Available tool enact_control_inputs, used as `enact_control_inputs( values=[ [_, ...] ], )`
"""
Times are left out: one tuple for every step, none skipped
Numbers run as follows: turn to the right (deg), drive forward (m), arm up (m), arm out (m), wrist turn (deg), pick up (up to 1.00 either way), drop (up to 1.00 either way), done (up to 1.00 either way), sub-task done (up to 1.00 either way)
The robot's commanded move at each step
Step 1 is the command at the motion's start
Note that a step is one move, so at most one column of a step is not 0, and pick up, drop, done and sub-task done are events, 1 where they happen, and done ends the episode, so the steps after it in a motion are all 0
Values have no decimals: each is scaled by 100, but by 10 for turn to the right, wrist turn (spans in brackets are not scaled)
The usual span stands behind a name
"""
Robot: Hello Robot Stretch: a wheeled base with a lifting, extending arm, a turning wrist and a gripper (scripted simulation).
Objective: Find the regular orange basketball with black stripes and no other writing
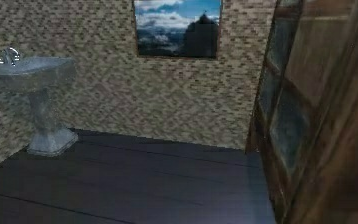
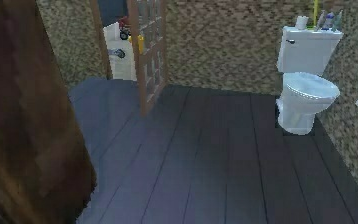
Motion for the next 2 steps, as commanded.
enact_control_inputs(
  values=[
    [-450,0,0,0,0,0,0,0,0],
    [-270,0,0,0,0,0,0,0,0]
  ],
)
